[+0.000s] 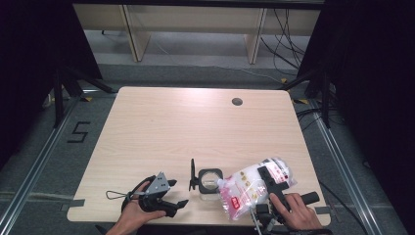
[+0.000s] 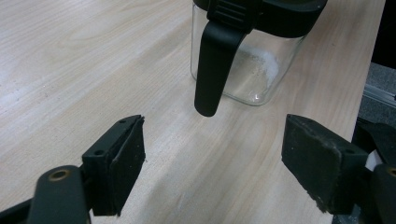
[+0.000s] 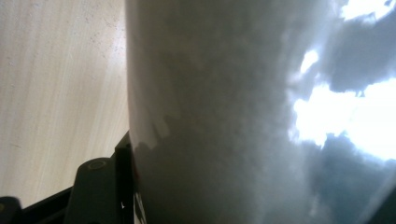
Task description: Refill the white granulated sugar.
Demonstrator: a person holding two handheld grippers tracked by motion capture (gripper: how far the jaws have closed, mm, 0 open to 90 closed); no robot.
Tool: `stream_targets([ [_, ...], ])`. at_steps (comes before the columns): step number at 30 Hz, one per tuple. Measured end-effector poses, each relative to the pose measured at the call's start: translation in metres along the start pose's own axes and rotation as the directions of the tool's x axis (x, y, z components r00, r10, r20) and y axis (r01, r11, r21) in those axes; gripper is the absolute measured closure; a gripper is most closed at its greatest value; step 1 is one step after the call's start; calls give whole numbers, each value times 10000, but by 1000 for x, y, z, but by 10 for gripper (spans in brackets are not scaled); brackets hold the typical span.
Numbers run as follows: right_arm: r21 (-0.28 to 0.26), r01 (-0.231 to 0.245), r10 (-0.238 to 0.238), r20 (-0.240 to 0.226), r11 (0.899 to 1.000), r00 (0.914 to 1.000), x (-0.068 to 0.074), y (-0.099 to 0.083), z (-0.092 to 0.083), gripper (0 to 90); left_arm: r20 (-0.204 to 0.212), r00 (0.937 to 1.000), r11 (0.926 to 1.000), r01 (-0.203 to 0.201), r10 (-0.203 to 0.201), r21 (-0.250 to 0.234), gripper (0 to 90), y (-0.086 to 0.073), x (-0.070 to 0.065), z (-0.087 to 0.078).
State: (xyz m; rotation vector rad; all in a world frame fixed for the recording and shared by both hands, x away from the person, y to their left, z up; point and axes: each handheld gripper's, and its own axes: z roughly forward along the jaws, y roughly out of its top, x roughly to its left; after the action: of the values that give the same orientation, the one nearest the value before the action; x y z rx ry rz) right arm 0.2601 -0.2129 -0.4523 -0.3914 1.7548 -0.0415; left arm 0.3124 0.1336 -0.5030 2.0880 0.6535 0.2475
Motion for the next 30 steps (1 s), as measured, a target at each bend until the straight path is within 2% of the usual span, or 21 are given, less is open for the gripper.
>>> stream_targets([
  [6, -36, 156, -155, 203, 9999, 9997, 0, 0, 0, 369, -36, 10000, 10000, 30, -30, -82, 210, -1, -1, 2],
  [12, -50, -143, 144, 105, 9999, 9998, 3, 1, 1, 370, 20, 10000, 10000, -37, 37, 6, 210, 0, 0, 0],
  [13, -155, 79, -76, 218, 9998, 9997, 1, 0, 1, 370, 4, 10000, 10000, -31, 31, -11, 209, 0, 0, 1],
  [16, -61, 170, -169, 249, 9998, 9995, 1, 0, 0, 371, -52, 10000, 9999, 39, -39, -103, 209, 0, -1, 1],
  [17, 314, 451, -452, 24, 9985, 9990, -2, 1, -3, 371, -52, 10000, 10000, -33, 32, -42, 209, 0, -1, 1],
  [19, 350, 368, -370, 67, 9987, 9993, -1, 1, -4, 371, -49, 10000, 9999, 34, -35, -98, 209, 0, -1, 2],
  [20, 254, 891, -891, 8, 9957, 9960, -6, 2, -4, 371, -56, 10000, 9999, 40, -41, -100, 209, 0, -1, 2],
  [21, 165, 412, -416, 206, 9990, 9989, -4, 3, -4, 371, 12, 10000, 10000, -41, 41, 11, 210, 0, 0, 0],
  [25, 343, 306, -310, 131, 9989, 9994, -3, 3, -6, 372, -21, 10000, 10000, -13, 13, -35, 209, 0, 0, 1],
  [27, 351, 425, -431, 169, 9985, 9989, -3, 3, -5, 372, -16, 10000, 10000, -38, 38, -46, 210, 0, -1, 1],
  [28, 327, 1116, -1120, 87, 9932, 9937, -8, 2, -5, 372, -8, 10000, 10000, -9, 9, -31, 210, 0, 0, 1],
  [30, 327, 1082, -1086, 112, 9936, 9940, -8, 2, -5, 372, -45, 10000, 10000, 5, -6, -54, 209, 0, -1, 1],
])
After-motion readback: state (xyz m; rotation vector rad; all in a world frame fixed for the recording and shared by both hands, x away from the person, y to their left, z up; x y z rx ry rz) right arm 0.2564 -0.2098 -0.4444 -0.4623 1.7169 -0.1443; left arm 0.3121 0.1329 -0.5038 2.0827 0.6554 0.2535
